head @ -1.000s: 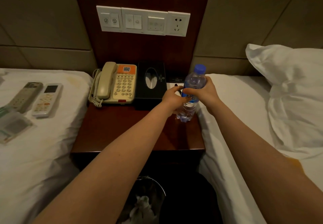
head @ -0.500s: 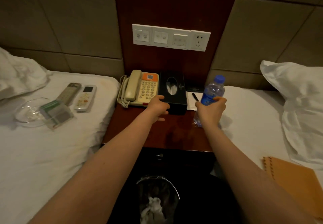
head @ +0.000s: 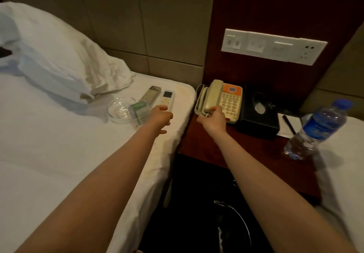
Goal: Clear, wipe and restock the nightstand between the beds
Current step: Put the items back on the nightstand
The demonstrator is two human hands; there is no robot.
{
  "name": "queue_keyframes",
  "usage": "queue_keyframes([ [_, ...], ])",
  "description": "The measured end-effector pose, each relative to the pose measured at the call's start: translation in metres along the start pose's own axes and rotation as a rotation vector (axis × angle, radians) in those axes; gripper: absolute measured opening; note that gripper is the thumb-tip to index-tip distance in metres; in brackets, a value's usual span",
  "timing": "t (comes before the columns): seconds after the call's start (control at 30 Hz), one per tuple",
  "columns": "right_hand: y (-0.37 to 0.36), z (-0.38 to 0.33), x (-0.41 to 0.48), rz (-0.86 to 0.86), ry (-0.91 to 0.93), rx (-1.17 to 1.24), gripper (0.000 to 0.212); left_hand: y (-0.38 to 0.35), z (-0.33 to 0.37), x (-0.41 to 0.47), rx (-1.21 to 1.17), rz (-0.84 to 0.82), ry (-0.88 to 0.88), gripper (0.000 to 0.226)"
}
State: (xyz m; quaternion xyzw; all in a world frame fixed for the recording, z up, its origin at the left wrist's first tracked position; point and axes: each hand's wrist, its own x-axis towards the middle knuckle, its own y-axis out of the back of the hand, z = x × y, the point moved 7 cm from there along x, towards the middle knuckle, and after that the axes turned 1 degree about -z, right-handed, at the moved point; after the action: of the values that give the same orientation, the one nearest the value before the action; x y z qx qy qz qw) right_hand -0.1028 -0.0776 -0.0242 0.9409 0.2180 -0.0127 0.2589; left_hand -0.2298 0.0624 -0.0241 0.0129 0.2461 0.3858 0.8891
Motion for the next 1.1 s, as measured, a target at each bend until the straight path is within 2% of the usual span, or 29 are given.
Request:
queue_keyframes([
  [0.2, -0.085, -0.034, -0.001, -0.162, 0.098, -0.078, 0.054, 0.089, -0.024, 0.027, 0.006, 0.282, -0.014, 0.03],
  [0.3, -0.125, -0.048, -0.007, -0.248, 0.163, -0.117, 0.065, 0.118, -0.043, 0.039, 0.01, 0.269, 0.074, 0.016],
  [0.4, -0.157, -0.063, -0.014, -0.287, 0.236, -0.136, 0.08, 0.146, -0.061, 0.05, 0.05, 0.285, 0.127, 0.023],
  [0.5, -0.18, -0.068, -0.019, -0.291, 0.267, -0.153, 0.091, 0.165, -0.076, 0.059, 0.041, 0.312, 0.176, 0.021],
  [0.77, -0.2, -0.063, -0.015, -0.176, 0.286, -0.17, 0.097, 0.163, -0.085, 0.085, -0.104, 0.297, 0.177, 0.026],
  [0.93, -0.195, -0.061, -0.013, -0.141, 0.294, -0.091, 0.092, 0.14, -0.079, 0.093, -0.222, 0.233, 0.172, 0.036],
  [1.1, -0.179, -0.057, -0.019, -0.12, 0.31, -0.047, 0.097, 0.135, -0.072, 0.099, -0.405, 0.278, 0.218, 0.037],
])
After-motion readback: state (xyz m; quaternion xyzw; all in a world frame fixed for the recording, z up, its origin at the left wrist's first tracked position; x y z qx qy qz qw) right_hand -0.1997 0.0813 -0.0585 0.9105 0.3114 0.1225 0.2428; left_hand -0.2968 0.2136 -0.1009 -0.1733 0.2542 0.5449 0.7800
